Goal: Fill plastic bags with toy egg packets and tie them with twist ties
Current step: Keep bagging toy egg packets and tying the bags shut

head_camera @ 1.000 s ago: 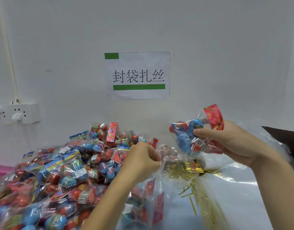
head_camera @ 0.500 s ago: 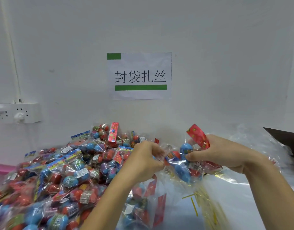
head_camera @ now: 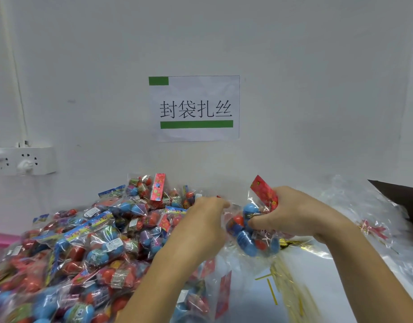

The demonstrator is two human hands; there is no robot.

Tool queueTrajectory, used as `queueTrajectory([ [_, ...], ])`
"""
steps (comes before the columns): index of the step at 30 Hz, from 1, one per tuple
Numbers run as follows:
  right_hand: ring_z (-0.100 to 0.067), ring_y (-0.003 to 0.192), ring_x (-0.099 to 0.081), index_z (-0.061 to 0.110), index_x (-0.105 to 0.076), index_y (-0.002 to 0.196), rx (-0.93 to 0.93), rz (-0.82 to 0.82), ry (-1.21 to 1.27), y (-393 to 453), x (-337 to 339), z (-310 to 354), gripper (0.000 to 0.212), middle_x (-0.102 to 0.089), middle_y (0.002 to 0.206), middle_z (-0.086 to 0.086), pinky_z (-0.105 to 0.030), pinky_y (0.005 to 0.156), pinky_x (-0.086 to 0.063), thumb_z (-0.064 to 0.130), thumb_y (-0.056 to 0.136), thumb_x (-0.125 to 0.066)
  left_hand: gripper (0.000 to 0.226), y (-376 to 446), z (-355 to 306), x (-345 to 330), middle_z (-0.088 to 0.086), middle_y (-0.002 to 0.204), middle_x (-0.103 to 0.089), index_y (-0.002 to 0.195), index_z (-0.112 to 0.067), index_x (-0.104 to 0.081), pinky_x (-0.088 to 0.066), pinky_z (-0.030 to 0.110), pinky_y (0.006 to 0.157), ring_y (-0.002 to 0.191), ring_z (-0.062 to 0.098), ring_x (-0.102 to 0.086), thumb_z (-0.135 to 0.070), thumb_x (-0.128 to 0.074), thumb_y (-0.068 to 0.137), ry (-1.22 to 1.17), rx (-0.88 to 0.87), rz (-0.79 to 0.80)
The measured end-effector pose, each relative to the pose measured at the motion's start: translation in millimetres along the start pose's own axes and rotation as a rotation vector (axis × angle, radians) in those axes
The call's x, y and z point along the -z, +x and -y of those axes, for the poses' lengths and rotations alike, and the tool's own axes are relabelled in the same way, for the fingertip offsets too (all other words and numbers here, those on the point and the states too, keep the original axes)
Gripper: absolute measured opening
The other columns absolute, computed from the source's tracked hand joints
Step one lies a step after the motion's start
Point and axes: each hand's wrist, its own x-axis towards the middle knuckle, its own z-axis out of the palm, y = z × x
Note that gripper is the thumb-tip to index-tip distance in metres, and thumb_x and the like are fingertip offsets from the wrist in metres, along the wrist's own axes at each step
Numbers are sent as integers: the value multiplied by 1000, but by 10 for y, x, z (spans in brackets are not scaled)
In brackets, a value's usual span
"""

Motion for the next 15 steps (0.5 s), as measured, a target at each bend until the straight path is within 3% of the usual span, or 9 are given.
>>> queueTrajectory([
  [3,-8,46,-57,19,-67,65,-10,50,-20,-15,-84,88,23,-63,55,7,-20,47,-47,37,65,-82,39,-27,-81,18,1,128,-57,122,-27,-63,-53,40,92,112,24,-58,-4,-58,91,24,-48,51],
  [6,-15,51,-58,16,-65,67,-36,-5,-16,14,-178,140,23,-64,60,0,-28,50,-52,34,69,-79,27,-35,-94,20,2,112,-59,105,-19,-63,-52,42,87,102,26,-60,-1,-57,87,16,-66,43],
  [8,-21,62,-62,12,-68,75,-55,-109,-7,30,-237,160,25,-70,72,-7,-37,62,-57,34,69,-77,33,-24,-79,22,0,114,-60,110,-22,-64,-50,41,92,106,22,-58,-1,-56,86,-28,-82,18],
  [11,-23,66,-60,13,-60,70,-36,-265,-3,62,-316,185,30,-65,68,-2,-34,57,-47,39,67,-74,42,13,-34,3,-2,124,-53,127,-22,-57,-44,37,100,116,18,-51,-4,-54,89,-25,-81,-27],
  [13,-21,62,-55,16,-55,66,-3,-295,-5,77,-375,211,31,-60,64,0,-31,54,-42,41,65,-73,38,30,-19,-5,-2,120,-51,125,-19,-55,-44,38,98,114,19,-50,-6,-55,90,-22,-60,-33],
  [15,-21,61,-57,15,-57,65,16,-236,22,85,-427,227,28,-61,61,1,-34,56,-49,38,65,-73,28,35,-16,9,-1,110,-51,112,-15,-56,-46,38,92,106,21,-51,-4,-55,86,-12,-47,-22],
])
